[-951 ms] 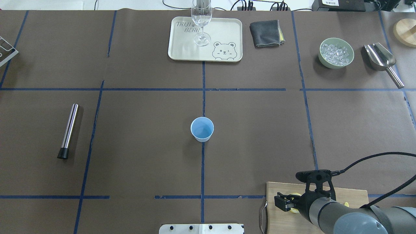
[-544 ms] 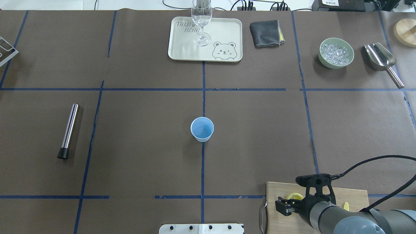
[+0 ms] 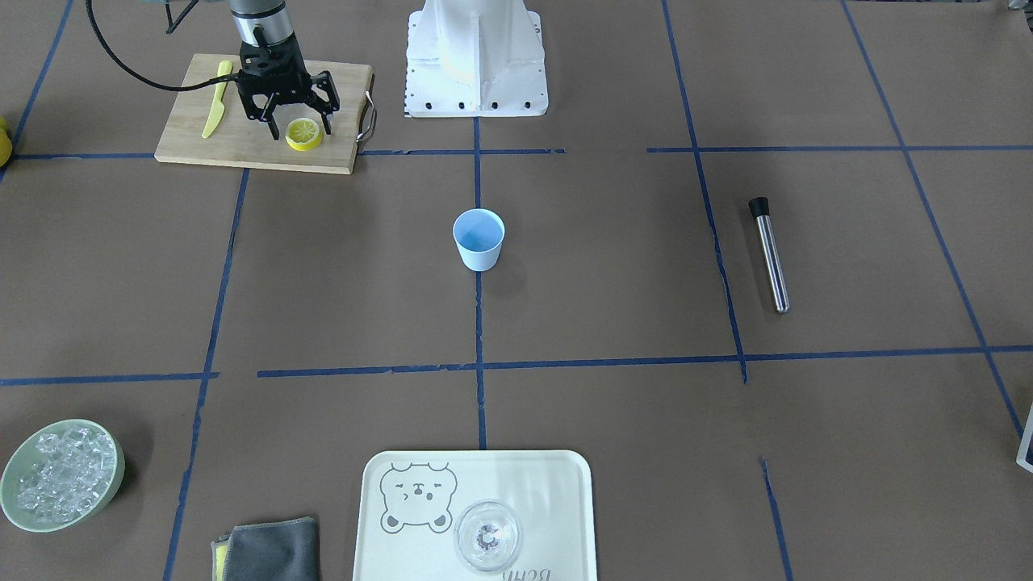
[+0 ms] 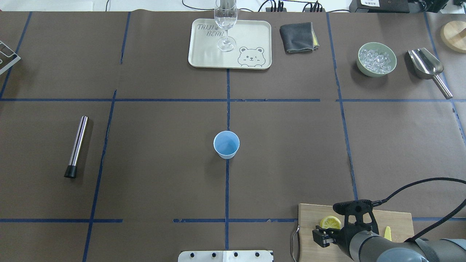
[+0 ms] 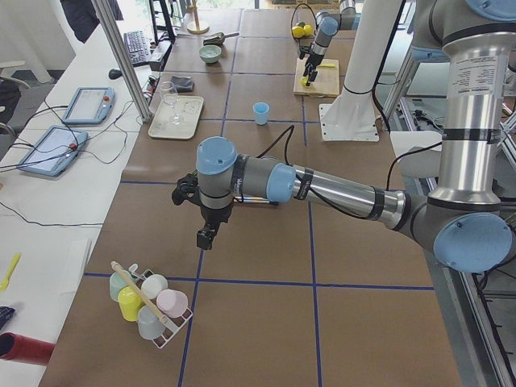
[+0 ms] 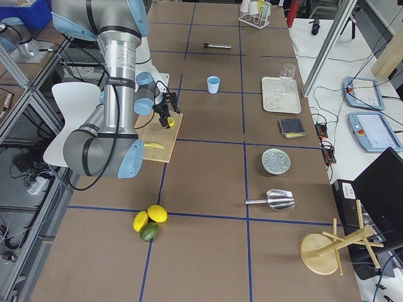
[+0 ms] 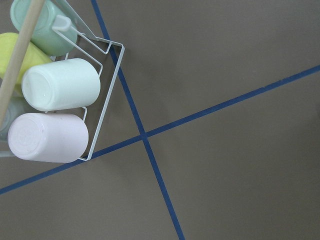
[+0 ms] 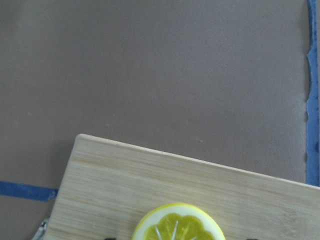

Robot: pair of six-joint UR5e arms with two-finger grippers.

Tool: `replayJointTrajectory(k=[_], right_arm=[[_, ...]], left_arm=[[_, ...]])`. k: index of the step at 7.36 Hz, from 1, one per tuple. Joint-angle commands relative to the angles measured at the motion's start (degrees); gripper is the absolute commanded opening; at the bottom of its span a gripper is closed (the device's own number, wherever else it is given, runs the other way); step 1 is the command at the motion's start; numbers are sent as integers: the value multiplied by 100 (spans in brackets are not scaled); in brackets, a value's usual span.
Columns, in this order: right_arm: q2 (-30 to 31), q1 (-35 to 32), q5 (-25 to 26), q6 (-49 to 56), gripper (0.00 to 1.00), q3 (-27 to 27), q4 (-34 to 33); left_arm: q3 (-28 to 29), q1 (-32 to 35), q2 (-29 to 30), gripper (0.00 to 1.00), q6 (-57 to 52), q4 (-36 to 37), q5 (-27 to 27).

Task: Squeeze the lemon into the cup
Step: 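Close the right gripper on the lemon slice and lift it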

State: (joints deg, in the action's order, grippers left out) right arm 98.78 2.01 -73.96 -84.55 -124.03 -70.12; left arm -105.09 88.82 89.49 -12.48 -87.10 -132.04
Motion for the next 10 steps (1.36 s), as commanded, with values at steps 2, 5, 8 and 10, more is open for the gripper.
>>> replayJointTrajectory(k=[2,5,8,10], right_arm=[[36,19,-4,9,71,1,-10],[27,19,-13,9,38,-25,-1],[36,10,-4,17,0,-183,-10],[53,-51,-13,17,0,-402,-10]], left_arm=[[-12,3,7,100,0,0,3],[-3,3,33,100,0,0,3],[6,3,42,100,0,0,3],[6,-5,33,100,0,0,3]])
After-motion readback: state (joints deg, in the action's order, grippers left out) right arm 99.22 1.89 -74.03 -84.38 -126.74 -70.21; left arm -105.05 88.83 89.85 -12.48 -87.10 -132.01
